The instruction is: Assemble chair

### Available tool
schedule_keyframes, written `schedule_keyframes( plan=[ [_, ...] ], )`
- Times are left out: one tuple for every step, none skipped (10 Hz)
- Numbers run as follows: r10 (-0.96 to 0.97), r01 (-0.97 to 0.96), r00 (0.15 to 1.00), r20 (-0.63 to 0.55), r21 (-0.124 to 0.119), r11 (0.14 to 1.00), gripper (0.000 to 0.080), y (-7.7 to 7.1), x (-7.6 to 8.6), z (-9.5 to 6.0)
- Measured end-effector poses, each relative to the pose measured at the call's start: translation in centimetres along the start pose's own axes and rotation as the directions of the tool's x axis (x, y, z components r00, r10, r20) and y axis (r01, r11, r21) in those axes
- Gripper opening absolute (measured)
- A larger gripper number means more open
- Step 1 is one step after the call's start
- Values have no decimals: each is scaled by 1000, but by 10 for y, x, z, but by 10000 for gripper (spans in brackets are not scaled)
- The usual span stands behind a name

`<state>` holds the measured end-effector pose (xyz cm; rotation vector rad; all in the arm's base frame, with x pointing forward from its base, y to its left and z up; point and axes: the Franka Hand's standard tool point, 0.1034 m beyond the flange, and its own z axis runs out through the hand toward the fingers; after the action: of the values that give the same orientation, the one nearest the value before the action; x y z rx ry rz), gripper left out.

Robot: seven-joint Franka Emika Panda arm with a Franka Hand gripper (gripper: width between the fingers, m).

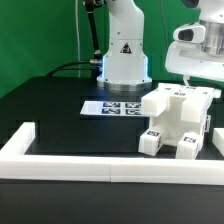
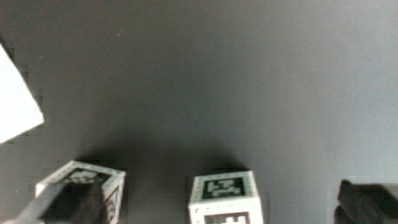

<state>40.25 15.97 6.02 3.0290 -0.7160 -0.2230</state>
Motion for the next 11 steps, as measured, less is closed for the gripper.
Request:
schedule_keyframes(
  plan=[
    [-13,13,1000,-3,1,1000,649,3,6,-1],
    [-15,15,1000,-5,2,1000,649,5,11,-1],
    [-26,26,1000,-7,4,1000,649,7,15,-2],
    [-27,27,1000,-9,5,1000,649,9,20,-2],
    [-21,21,1000,-9,5,1000,649,11,25,-2],
    [-15,16,1000,-11,4,1000,649,11,28,-1],
    [-14,14,1000,-13,5,1000,649,10,31,-1],
    [-12,12,1000,-15,7,1000,649,10,34,-2],
    [-10,10,1000,-19,10,1000,649,8,38,-4],
    [-6,6,1000,-22,13,1000,649,7,42,-5],
    [-2,3,1000,-26,15,1000,649,7,45,-6]
  ],
)
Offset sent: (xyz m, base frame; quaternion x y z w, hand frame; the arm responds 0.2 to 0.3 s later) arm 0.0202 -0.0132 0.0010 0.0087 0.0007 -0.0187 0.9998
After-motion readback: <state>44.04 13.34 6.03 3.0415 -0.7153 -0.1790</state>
